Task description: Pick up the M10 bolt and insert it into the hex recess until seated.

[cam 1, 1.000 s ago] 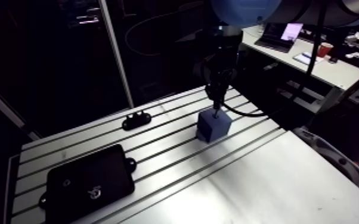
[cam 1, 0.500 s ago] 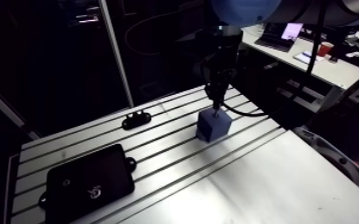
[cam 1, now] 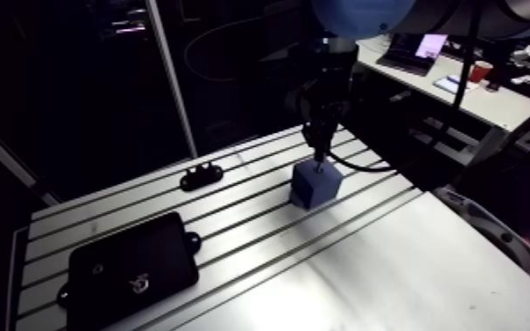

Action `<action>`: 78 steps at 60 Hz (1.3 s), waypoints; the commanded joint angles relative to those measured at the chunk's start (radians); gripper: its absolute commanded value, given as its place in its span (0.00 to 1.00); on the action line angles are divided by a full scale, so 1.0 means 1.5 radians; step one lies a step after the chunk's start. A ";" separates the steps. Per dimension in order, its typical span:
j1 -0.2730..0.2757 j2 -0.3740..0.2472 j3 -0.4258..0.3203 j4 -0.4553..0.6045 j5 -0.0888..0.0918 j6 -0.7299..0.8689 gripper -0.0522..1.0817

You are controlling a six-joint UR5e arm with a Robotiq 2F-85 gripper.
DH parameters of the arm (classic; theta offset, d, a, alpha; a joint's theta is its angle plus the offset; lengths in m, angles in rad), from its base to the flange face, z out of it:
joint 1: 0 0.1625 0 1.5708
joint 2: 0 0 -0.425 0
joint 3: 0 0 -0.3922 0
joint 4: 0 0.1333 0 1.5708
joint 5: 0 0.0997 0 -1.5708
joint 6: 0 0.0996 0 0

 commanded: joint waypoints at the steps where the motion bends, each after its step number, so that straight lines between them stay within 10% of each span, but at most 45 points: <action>1: 0.000 0.001 0.000 0.000 0.000 -0.001 0.96; 78: -0.001 0.006 0.000 -0.001 0.000 -0.001 0.96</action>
